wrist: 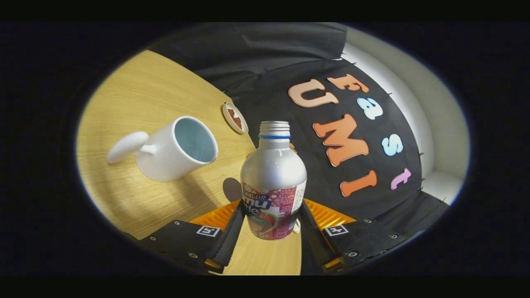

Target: Take the bottle from table, then pour the juice into the cup, finally place the bottle on the coaster

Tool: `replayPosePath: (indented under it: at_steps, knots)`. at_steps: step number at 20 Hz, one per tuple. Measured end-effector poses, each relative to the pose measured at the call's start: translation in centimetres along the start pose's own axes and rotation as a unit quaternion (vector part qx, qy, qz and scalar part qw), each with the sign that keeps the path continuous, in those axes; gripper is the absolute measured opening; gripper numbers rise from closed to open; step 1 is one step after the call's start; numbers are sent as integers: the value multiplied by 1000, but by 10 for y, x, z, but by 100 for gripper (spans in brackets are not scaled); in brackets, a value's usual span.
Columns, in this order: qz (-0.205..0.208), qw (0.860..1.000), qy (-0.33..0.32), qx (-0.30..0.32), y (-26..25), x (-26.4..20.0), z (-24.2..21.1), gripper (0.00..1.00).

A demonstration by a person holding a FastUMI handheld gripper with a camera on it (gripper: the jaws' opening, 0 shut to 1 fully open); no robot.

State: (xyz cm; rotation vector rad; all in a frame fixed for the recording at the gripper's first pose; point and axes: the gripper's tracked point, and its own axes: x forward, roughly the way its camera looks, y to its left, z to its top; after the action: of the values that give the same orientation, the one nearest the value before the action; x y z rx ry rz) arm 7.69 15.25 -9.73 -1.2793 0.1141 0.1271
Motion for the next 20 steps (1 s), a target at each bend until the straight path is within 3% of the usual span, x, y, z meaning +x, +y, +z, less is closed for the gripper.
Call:
replayPosePath:
  at_steps: [20]
  knots:
    - [-16,982,-14,-188,-4,7,2,75]
